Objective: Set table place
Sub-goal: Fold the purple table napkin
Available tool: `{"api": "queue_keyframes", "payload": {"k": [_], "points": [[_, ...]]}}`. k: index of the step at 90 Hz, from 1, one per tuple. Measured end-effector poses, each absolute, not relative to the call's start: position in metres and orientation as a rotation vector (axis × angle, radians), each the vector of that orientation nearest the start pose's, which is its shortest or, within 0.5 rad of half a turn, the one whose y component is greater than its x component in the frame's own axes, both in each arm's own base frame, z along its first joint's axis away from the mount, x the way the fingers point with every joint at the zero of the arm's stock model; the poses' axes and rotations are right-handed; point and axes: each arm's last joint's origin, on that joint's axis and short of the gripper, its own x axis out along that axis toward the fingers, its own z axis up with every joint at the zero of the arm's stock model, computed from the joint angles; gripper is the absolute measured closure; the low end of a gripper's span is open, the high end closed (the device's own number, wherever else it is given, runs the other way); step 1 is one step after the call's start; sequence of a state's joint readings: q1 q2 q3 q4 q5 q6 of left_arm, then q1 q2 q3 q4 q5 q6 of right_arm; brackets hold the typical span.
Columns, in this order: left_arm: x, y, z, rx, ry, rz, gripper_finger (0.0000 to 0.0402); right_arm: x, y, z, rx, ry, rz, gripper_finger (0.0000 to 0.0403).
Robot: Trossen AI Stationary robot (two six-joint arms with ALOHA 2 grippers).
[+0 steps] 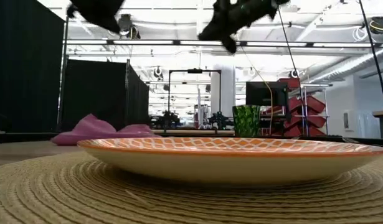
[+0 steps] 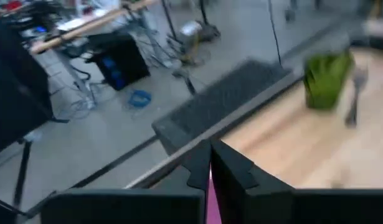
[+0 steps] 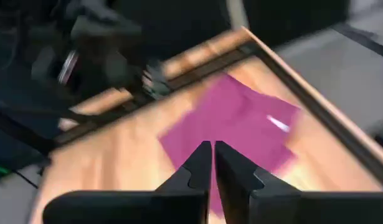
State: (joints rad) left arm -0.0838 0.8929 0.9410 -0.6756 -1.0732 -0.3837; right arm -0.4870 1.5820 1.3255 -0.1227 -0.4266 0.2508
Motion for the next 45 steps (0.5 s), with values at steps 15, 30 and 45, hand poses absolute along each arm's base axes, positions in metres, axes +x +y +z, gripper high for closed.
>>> {"api": "queue_keyframes", "payload": {"k": [15,30,45], "points": [[0.128,0.011,0.342,-0.050,0.253,1.007,0.0401,0.361,-0.152,0.279,0.453,0.310,-0.059,0.0344],[0.119,0.011,0.324,-0.038,0.269,0.996,0.0401,0.397,-0.158,0.226,0.675,0.427,-0.025,0.0292],[0.120,0.011,0.314,0.011,0.311,1.001,0.0401,0.423,-0.169,0.196,0.779,0.477,-0.019,0.0251]]}}
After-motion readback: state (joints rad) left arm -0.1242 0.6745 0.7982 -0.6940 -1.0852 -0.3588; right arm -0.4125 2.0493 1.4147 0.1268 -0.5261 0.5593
